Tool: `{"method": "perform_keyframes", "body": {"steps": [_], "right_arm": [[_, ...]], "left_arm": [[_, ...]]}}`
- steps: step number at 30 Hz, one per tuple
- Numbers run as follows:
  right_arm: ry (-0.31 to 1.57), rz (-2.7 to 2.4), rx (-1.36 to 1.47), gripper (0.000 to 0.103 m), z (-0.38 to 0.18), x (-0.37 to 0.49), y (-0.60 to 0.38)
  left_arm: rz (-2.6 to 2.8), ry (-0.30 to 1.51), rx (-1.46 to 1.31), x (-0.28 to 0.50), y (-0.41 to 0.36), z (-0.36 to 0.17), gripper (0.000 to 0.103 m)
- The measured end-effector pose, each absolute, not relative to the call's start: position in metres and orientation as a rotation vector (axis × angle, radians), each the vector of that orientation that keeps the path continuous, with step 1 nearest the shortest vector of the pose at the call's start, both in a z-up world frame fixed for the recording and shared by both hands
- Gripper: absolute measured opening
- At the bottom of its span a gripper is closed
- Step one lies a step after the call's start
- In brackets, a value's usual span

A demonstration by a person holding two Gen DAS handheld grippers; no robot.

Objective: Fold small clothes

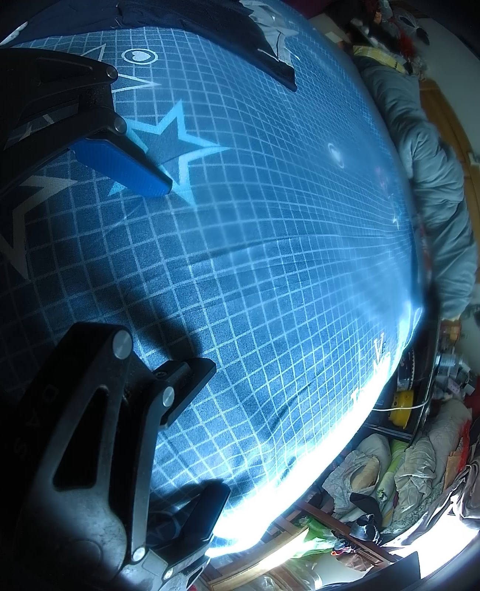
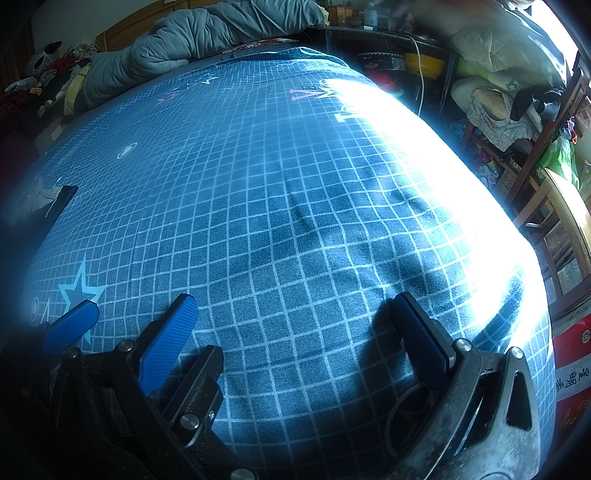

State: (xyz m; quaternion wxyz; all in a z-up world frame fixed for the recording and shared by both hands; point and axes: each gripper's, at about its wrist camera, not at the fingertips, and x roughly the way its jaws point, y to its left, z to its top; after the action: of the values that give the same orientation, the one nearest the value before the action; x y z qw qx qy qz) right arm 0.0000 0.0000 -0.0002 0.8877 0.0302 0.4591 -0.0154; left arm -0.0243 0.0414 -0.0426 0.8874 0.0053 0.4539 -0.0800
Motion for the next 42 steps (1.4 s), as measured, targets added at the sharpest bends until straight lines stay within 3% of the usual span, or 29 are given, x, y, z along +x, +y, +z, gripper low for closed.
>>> {"method": "perform_keyframes", "body": {"steps": [42], "right_arm": [[0.954, -0.032, 0.063, 0.103, -0.0004, 0.0004, 0.0006]], "left_arm": [[-0.166, 0.943, 0.010, -0.0230, 0.0396, -0.0406, 0.103]]}}
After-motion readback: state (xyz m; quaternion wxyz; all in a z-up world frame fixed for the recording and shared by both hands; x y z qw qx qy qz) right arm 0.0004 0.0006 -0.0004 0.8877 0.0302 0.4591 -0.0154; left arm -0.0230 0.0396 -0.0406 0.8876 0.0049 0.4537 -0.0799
